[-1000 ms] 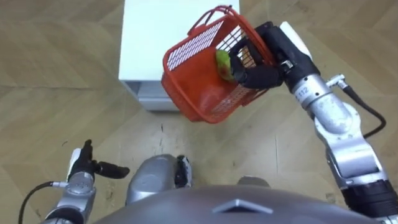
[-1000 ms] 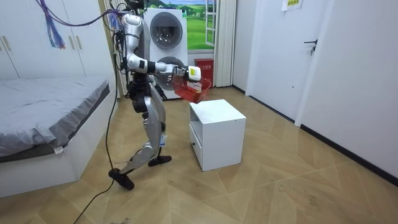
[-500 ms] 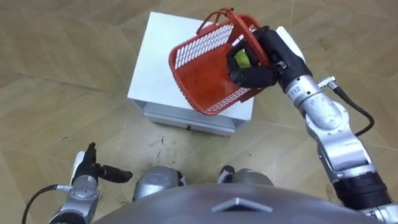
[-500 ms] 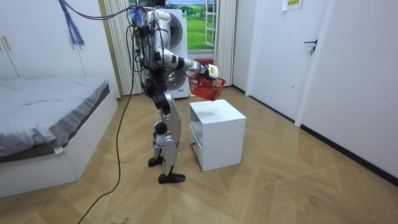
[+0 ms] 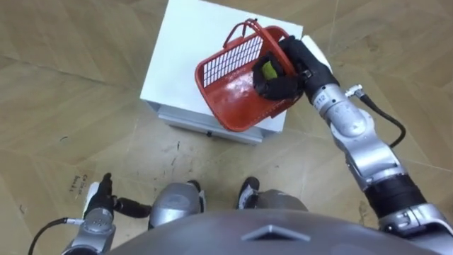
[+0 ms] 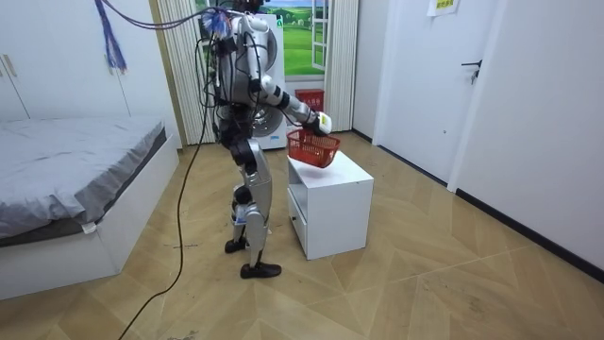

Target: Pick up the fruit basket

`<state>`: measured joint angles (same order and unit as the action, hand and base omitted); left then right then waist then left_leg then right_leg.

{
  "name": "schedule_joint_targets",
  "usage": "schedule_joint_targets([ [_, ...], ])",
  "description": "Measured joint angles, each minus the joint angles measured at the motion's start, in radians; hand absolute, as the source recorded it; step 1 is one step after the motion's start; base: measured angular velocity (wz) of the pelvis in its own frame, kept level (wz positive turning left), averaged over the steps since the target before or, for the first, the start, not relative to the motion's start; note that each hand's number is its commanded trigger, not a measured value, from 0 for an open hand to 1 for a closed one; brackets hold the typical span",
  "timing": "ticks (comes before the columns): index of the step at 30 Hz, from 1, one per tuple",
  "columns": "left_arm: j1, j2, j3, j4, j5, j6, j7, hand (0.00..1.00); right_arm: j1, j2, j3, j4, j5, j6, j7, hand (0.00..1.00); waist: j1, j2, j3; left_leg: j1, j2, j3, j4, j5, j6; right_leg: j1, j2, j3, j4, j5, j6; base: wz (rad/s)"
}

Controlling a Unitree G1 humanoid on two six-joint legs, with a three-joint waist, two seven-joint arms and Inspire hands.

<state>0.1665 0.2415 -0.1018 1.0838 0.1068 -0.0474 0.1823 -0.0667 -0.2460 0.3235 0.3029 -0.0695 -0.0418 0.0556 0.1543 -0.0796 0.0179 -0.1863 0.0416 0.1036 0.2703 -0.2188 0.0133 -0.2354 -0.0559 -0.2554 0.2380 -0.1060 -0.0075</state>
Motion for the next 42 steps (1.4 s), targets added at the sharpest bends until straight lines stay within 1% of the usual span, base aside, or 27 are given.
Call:
schedule_joint_targets([
  [2,0.000,0.001,0.000,0.003,0.024,0.010,-0.005,0.00,-0.013,0.001,0.001,0.018,-0.011,-0.001,-0.006,1.00,0.009,0.000,0.0001,-0.018,0.000,0.000,0.004,0.000,0.000,-0.016,0.002,0.000,-0.003,0.004,0.000,0.00],
  [4,0.000,0.002,0.001,0.010,0.058,0.026,-0.021,0.00,-0.047,0.010,0.001,0.071,-0.013,-0.003,-0.016,1.00,0.015,-0.001,-0.0001,-0.035,0.003,0.000,0.006,0.000,0.000,-0.029,0.001,-0.005,-0.007,0.005,0.000,0.02],
  [8,-0.001,0.002,0.000,0.036,0.064,0.032,-0.035,0.00,-0.067,0.014,0.001,0.125,-0.012,-0.007,-0.035,1.00,0.019,-0.001,-0.0002,-0.053,0.002,-0.012,0.005,0.000,0.000,-0.035,-0.001,-0.020,-0.018,0.006,0.000,0.10],
  [10,0.000,-0.001,-0.001,0.047,0.064,0.043,-0.039,0.00,-0.081,0.015,0.007,0.165,-0.011,-0.027,-0.052,1.00,0.022,-0.002,0.0003,-0.068,0.002,-0.014,0.006,0.001,0.001,-0.050,-0.003,-0.022,-0.018,0.006,0.000,0.02],
  [11,0.000,-0.001,-0.001,0.048,0.064,0.044,-0.039,0.00,-0.082,0.015,0.007,0.174,-0.011,-0.029,-0.058,1.00,0.023,-0.001,0.0003,-0.072,0.002,-0.017,0.006,0.001,0.001,-0.052,-0.003,-0.023,-0.018,0.006,0.000,0.09],
  [12,0.000,0.001,-0.001,0.047,0.063,0.044,-0.038,0.00,-0.084,0.015,0.007,0.193,-0.011,-0.032,-0.072,1.00,0.024,0.000,0.0010,-0.081,0.001,-0.025,0.007,0.001,0.000,-0.054,-0.003,-0.035,-0.019,0.006,0.000,0.18],
  [13,-0.001,0.002,-0.001,0.045,0.063,0.043,-0.038,0.00,-0.087,0.015,0.008,0.210,-0.016,-0.032,-0.087,1.00,0.025,0.002,0.0026,-0.086,0.001,-0.031,0.007,0.003,0.000,-0.056,-0.005,-0.053,-0.019,0.006,0.000,0.18],
  [14,-0.001,0.002,-0.001,0.046,0.063,0.044,-0.038,0.00,-0.092,0.016,0.008,0.221,-0.021,-0.034,-0.092,1.00,0.027,0.003,0.0033,-0.088,0.001,-0.033,0.007,0.003,0.000,-0.057,-0.008,-0.053,-0.020,0.006,0.000,0.12],
  [18,-0.002,-0.003,-0.001,0.046,0.064,0.050,-0.044,0.00,-0.149,0.019,0.008,0.284,-0.046,-0.041,-0.133,1.00,0.039,0.018,0.0135,-0.102,-0.001,-0.038,0.007,0.005,0.001,-0.068,-0.012,-0.061,-0.021,0.006,0.000,0.04],
  [20,-0.002,-0.004,-0.001,0.046,0.063,0.060,-0.046,0.00,-0.167,0.019,0.008,0.301,-0.046,-0.048,-0.145,1.00,0.045,0.023,0.0166,-0.107,-0.001,-0.039,0.007,0.005,0.001,-0.072,-0.012,-0.064,-0.021,0.006,0.000,0.04],
  [22,-0.002,-0.004,0.000,0.044,0.065,0.072,-0.046,0.00,-0.184,0.019,0.008,0.318,-0.044,-0.049,-0.154,0.25,0.051,0.024,0.0164,-0.119,-0.002,-0.042,0.006,0.009,0.001,-0.084,-0.014,-0.071,-0.020,0.006,0.000,0.05],
  [23,-0.002,-0.006,0.000,0.044,0.065,0.073,-0.046,0.00,-0.189,0.019,0.008,0.321,-0.042,-0.049,-0.155,0.00,0.051,0.024,0.0164,-0.122,-0.002,-0.044,0.005,0.010,0.001,-0.086,-0.014,-0.073,-0.020,0.006,0.000,0.07],
  [25,0.000,-0.008,0.000,0.034,0.065,0.087,-0.046,0.00,-0.192,0.022,0.008,0.346,-0.027,-0.049,-0.169,0.00,0.052,0.024,0.0158,-0.124,-0.002,-0.053,0.005,0.010,0.000,-0.085,-0.014,-0.082,-0.020,0.006,0.000,0.10],
  [28,0.000,-0.014,0.000,0.034,0.065,0.091,-0.045,0.00,-0.192,0.028,0.008,0.361,-0.015,-0.048,-0.185,0.00,0.053,0.023,0.0156,-0.126,-0.002,-0.054,0.005,0.010,0.000,-0.085,-0.014,-0.094,-0.020,0.006,0.000,0.02],
  [32,0.000,-0.019,-0.001,0.034,0.064,0.092,-0.043,0.00,-0.192,0.039,0.007,0.371,-0.006,-0.048,-0.198,0.00,0.055,0.023,0.0156,-0.127,-0.002,-0.056,0.005,0.010,0.000,-0.085,-0.015,-0.099,-0.020,0.006,0.000,0.00],
  [34,0.000,-0.023,-0.001,0.034,0.064,0.092,-0.039,0.00,-0.196,0.052,0.007,0.389,0.008,-0.048,-0.208,0.00,0.054,0.023,0.0156,-0.129,-0.002,-0.058,0.005,0.010,0.000,-0.085,-0.016,-0.103,-0.020,0.006,0.000,0.04],
  [42,-0.001,-0.028,-0.002,0.036,0.065,0.094,-0.038,0.00,-0.197,0.055,0.007,0.423,0.012,-0.045,-0.206,0.00,0.052,0.020,0.0153,-0.133,-0.002,-0.060,0.005,0.011,0.000,-0.087,-0.018,-0.108,-0.019,0.006,0.000,0.01],
])
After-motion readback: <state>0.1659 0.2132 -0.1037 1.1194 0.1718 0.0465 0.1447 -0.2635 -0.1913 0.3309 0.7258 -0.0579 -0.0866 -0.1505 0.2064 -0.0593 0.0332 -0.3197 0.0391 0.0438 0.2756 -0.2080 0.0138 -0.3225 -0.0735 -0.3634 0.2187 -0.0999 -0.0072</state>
